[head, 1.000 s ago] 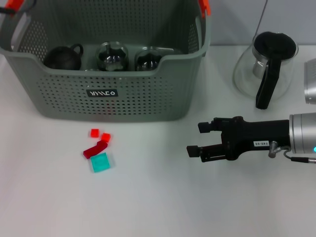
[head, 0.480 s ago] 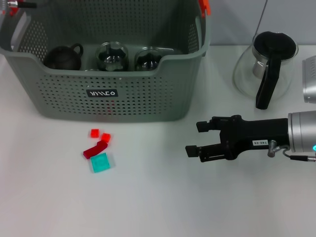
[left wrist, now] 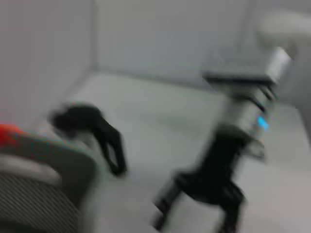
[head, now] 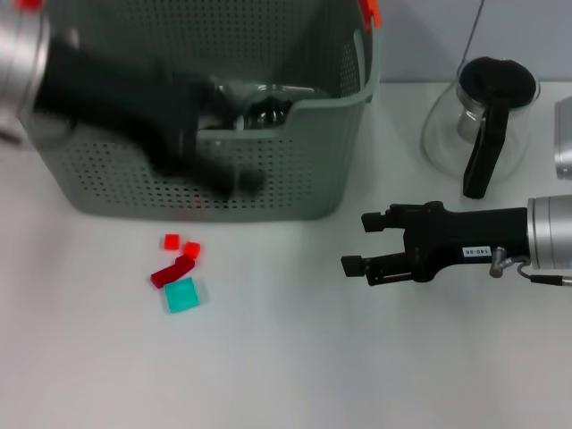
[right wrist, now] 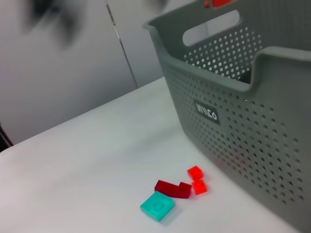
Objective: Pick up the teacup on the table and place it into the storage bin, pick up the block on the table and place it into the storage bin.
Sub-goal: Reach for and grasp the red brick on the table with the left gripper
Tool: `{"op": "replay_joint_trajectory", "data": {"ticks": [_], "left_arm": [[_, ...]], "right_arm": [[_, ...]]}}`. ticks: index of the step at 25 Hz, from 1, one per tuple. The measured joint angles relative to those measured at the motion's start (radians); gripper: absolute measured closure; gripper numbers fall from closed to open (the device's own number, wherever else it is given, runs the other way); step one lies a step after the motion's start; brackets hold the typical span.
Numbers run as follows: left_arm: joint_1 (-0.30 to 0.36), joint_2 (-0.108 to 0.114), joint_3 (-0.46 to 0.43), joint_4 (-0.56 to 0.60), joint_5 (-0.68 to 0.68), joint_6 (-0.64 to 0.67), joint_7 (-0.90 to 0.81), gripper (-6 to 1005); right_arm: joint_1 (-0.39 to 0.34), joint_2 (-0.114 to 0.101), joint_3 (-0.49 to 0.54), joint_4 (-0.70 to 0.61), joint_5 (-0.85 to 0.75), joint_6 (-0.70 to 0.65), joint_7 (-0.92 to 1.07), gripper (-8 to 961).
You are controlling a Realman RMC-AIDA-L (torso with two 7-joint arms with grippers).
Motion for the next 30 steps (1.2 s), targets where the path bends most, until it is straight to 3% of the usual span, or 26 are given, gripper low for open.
{"op": "replay_joint_trajectory", "data": {"ticks": [6,13,18,30], "left_arm": [[0.136,-0.066,0.16,0.119,0.133,0.038,0.063,36],[0.151,-0.113,0.322,0.059,0.403,-0.079,0.099,36],[0.152,-0.119,0.46,0.021,0.498,-0.204,0.014,37],[0.132,-0.12,0.522,-0.021,0.572,-0.262,-0.079,37]], "right_arm": [[0.0,0.006,0.003,0.0,0.0,0.023,0.0,38],[-0.001,0.007,0.006,0.003,0.0,0.039,0.0,39],[-0.009,0.012,0.006,0.0,0.0,0.046,0.0,39],[-0.011,0.008,0.009,0.002,0.0,0.048,0.0,39]]}}
